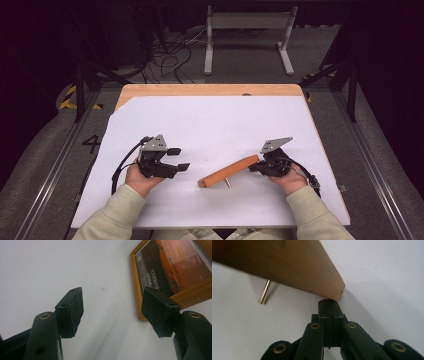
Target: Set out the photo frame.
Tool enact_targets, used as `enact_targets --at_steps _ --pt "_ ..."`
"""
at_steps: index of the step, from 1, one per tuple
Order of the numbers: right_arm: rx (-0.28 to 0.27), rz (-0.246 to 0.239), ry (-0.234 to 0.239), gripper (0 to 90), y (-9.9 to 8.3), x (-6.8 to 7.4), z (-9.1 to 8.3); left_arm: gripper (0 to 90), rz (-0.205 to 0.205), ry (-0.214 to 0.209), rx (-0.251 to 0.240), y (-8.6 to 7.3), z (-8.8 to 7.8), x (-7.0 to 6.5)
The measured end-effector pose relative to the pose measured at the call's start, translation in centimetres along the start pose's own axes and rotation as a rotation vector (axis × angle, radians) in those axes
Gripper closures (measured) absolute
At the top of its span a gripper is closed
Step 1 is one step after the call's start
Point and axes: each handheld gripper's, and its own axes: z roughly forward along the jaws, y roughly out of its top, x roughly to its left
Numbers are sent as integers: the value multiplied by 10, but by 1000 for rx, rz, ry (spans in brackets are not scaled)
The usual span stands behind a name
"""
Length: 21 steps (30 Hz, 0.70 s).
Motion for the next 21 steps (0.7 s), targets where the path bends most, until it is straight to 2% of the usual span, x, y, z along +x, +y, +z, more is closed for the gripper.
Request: enact_targets --at_steps 6,10,12,17,19,21 --pt "-20 12 -12 900 12 -5 7 345 -6 1 9 -3 0 0" --pt "-18 28 -17 900 20 -7 14 359 -9 -5 33 -5 2 -2" --pt "-17 28 -22 900 26 -8 19 385 0 -10 46 -5 2 -3" --pt "-28 31 -37 900 38 -8 31 435 -10 -28 64 -7 2 -3" --pt "-39 45 -57 900 41 -8 34 494 -19 -57 80 -8 2 -2" --pt "-42 52 -62 900 42 -8 35 556 -18 -66 85 -8 2 -3"
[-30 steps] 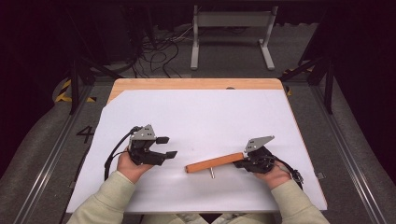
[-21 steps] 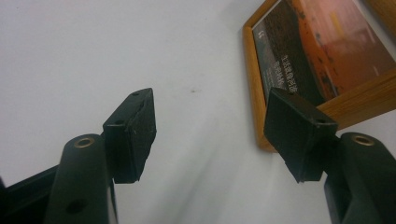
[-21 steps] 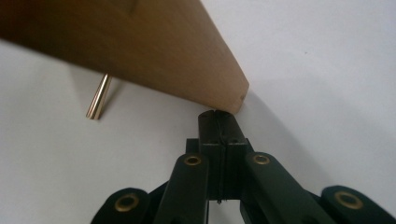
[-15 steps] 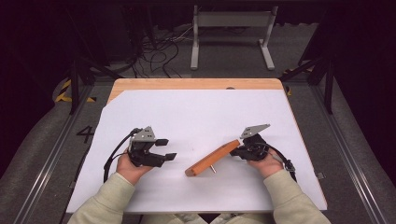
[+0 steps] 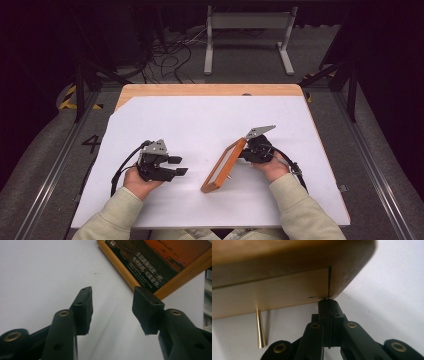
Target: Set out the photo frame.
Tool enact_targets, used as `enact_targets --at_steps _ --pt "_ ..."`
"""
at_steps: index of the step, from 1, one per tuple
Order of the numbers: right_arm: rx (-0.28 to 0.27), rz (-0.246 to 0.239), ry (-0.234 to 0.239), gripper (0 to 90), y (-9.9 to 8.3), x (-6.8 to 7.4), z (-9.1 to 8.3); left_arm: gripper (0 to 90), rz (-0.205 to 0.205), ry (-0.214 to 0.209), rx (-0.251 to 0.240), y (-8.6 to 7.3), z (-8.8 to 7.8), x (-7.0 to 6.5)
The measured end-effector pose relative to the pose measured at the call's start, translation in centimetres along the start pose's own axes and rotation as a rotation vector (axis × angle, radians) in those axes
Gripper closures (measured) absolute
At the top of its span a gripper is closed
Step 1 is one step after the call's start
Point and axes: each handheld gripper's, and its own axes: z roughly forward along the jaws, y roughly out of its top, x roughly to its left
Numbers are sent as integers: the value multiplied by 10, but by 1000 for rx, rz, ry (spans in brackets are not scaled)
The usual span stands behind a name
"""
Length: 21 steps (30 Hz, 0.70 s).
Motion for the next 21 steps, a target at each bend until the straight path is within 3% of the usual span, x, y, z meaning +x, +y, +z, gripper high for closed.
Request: enact_targets --at_steps 6,12,21 --pt "6 2 -26 900 -1 -1 -2 709 19 -38 30 1 3 -3" --pt "3 -3 -62 900 -10 -2 -26 889 22 -83 96 2 16 -7" --pt "-39 -23 -98 900 -22 -2 -53 896 25 -130 179 4 42 -16"
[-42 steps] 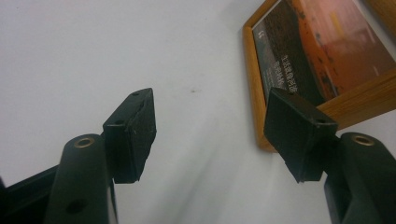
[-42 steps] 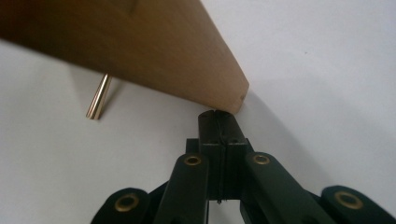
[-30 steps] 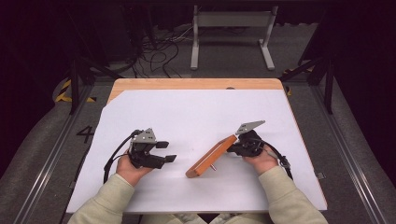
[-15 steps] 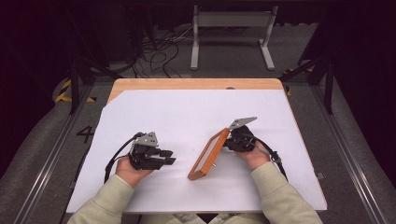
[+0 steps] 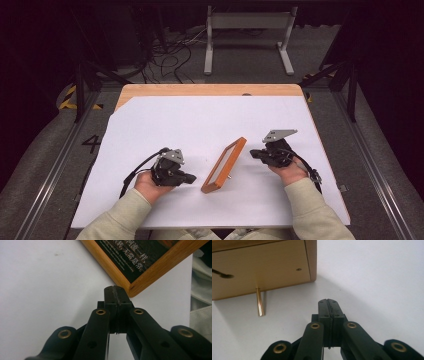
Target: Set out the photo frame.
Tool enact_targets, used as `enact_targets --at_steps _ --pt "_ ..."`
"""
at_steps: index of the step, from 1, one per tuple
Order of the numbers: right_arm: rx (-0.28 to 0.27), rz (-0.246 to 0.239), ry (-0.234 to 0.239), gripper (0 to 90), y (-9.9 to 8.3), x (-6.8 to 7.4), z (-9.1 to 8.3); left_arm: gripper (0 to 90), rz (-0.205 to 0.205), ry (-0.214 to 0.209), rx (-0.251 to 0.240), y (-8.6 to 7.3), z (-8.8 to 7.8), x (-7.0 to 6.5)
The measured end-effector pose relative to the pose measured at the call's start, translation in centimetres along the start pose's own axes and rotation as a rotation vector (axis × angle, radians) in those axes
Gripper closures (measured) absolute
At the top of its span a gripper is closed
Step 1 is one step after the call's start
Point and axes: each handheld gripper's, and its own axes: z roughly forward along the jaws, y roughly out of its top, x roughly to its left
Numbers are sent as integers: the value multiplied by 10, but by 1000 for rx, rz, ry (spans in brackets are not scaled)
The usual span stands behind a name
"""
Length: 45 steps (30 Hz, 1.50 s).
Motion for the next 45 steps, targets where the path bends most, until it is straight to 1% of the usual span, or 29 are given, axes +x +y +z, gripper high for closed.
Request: enact_targets --at_steps 1,2,5,8,9,12,13,16,18,19,23,24,25,26,29,30,31,32,33,40,41,42,44,45 --pt "-2 2 -2 900 -1 0 -2 896 11 -5 20 1 4 -1" --pt "-2 2 -2 900 -1 0 -2 896 11 -5 20 1 4 -1" --pt "-10 8 -9 900 -4 0 -9 896 16 -16 36 3 10 -6" --pt "-17 6 -13 900 -7 1 -14 896 27 -31 72 5 18 -9" --pt "-19 8 -13 900 -7 1 -16 897 37 -22 73 5 19 -11" --pt "-26 10 -15 900 -10 1 -21 897 38 -31 77 7 21 -14" --pt "-27 12 -17 900 -11 2 -22 897 47 -35 77 7 22 -14" --pt "-26 14 -19 900 -14 2 -25 897 44 -54 76 8 25 -17" --pt "-28 14 -18 900 -16 2 -28 897 54 -58 77 10 28 -20" --pt "-28 15 -18 900 -17 2 -29 897 61 -69 79 11 29 -21" --pt "-31 21 -19 900 -21 3 -33 897 67 -87 79 14 34 -25" --pt "-32 24 -17 900 -22 4 -33 897 74 -87 77 15 35 -26" --pt "-30 25 -15 900 -24 4 -33 897 72 -89 81 16 36 -28" --pt "-22 29 -10 900 -27 5 -32 897 84 -92 80 18 39 -30" --pt "-12 25 -6 900 -30 7 -31 897 90 -103 83 20 42 -32" --pt "-12 25 -6 900 -30 7 -31 897 90 -100 77 21 44 -33" --pt "-12 24 -7 900 -31 8 -32 897 94 -106 85 23 45 -34" --pt "-14 24 -5 900 -31 9 -33 897 96 -105 85 23 47 -35" --pt "-14 24 -5 900 -31 9 -33 897 105 -103 97 25 49 -36" --pt "-16 23 -3 900 -33 10 -36 897 114 -120 98 33 58 -40" --pt "-18 23 -3 900 -33 10 -36 897 117 -115 96 35 60 -41" --pt "-19 23 -2 900 -33 11 -36 897 123 -127 104 37 61 -41" --pt "-20 20 0 900 -34 12 -37 897 129 -123 101 40 64 -43" --pt "-19 20 2 900 -34 13 -38 897 130 -130 102 41 65 -44"
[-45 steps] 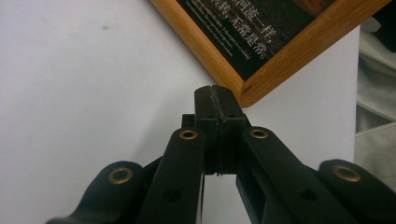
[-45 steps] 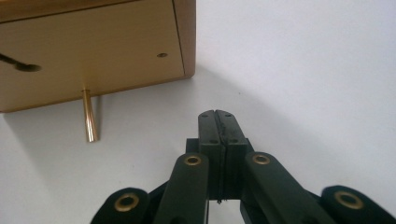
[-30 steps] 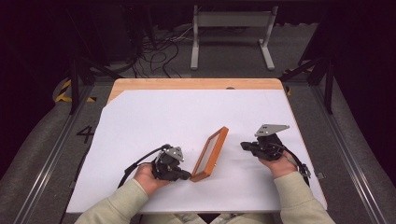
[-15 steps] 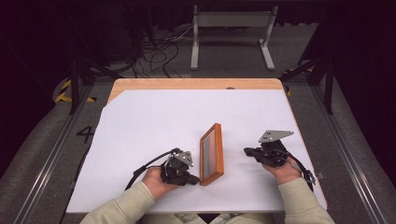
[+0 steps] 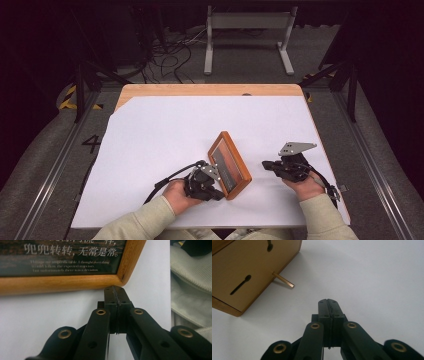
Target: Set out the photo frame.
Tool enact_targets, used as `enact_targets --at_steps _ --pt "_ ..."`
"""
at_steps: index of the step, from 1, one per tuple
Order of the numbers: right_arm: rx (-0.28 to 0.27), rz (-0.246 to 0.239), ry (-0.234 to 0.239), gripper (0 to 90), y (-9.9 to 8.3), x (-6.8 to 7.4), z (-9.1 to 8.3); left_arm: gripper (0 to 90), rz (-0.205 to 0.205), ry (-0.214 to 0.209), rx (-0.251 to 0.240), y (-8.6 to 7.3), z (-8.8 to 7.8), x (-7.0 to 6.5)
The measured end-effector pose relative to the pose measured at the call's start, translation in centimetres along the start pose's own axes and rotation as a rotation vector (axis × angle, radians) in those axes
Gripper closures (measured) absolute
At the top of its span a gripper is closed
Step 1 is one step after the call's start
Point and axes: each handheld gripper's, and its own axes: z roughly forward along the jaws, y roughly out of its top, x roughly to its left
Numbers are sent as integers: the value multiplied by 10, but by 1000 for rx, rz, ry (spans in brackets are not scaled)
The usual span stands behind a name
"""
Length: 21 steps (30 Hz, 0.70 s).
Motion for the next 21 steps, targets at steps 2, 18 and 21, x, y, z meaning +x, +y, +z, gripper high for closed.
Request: enact_targets --at_steps 2,18,21 --pt "-1 -3 1 900 0 1 -1 897 1 4 -5 2 2 -1" --pt "25 -36 56 900 -6 18 -8 897 1 29 -33 23 22 -8" --pt "31 -35 76 900 -8 20 -10 897 3 29 -30 25 22 -8"
